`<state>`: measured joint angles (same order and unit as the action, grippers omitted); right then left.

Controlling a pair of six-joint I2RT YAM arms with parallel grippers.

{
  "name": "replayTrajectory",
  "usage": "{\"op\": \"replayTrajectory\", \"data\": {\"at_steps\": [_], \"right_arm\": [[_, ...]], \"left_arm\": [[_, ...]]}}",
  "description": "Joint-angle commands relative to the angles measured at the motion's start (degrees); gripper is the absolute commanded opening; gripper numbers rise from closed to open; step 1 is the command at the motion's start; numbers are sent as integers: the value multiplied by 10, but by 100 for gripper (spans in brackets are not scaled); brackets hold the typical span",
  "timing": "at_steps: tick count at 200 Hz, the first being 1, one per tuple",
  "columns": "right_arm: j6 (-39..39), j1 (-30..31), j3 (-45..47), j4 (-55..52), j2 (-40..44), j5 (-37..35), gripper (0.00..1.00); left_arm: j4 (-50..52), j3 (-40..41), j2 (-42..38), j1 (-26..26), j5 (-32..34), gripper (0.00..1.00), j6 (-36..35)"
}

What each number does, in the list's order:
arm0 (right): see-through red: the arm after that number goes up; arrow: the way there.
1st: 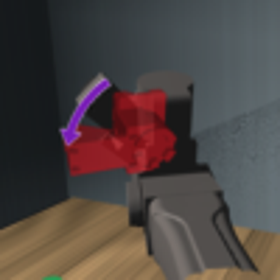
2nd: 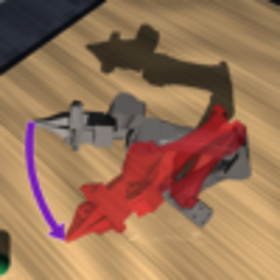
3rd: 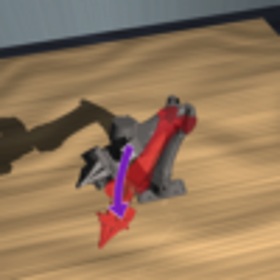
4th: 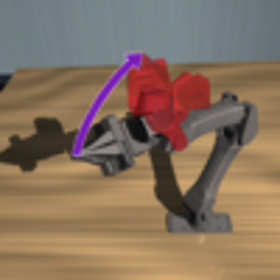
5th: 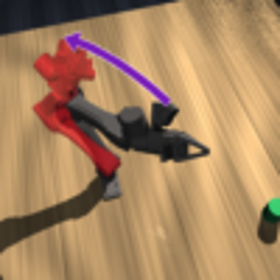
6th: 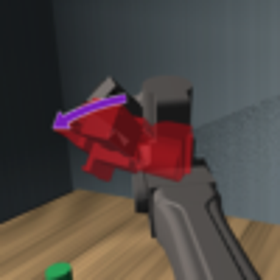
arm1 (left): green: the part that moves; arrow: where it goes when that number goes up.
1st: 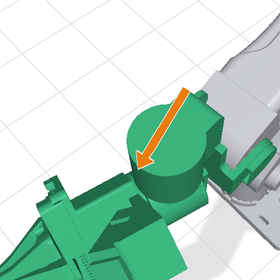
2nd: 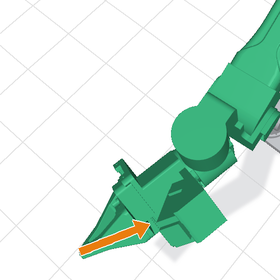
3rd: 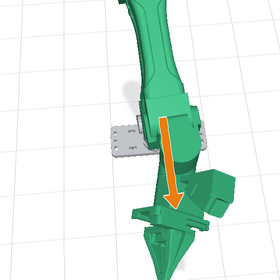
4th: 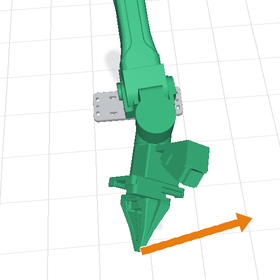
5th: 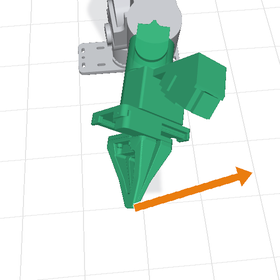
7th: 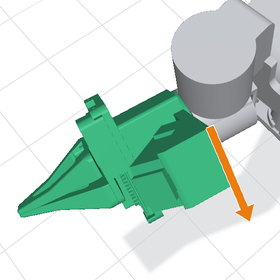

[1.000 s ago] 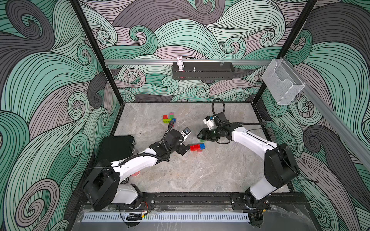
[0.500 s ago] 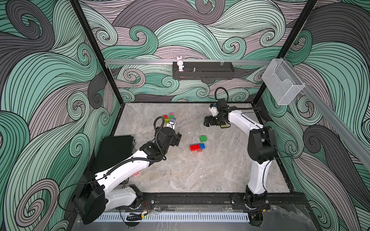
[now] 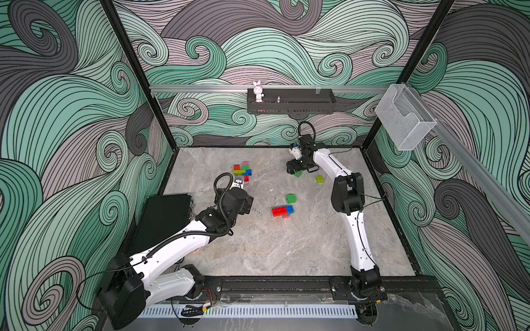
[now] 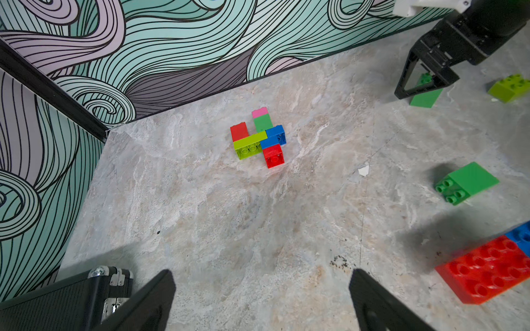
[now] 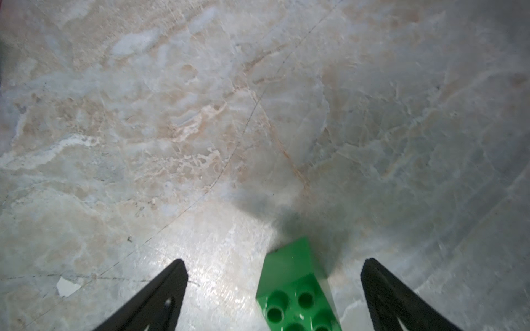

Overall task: Assemble the number 4 with lego
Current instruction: Pick up the lego brick from the center of the board.

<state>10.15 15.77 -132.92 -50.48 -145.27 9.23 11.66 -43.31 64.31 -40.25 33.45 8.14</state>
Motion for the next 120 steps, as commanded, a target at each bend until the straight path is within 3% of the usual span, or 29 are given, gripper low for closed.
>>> {"op": "replayTrajectory", "data": {"at_steps": [1, 23, 58, 79, 120], "right_arm": [[16, -2, -12, -62, 1, 28, 90], [19, -2, 9, -62, 15, 52, 77], [14, -1, 24, -59, 24, 9, 56], [-2, -1, 23, -50, 21, -31, 54], [-21, 3, 22, -42, 13, -40, 53]], "left_arm": [[17, -13, 5, 4, 26, 99, -3], [10, -9, 8, 4, 25, 99, 0], [13, -9, 15, 5, 17, 99, 7], [14, -10, 16, 5, 20, 99, 8], [17, -10, 17, 5, 28, 99, 12]]}}
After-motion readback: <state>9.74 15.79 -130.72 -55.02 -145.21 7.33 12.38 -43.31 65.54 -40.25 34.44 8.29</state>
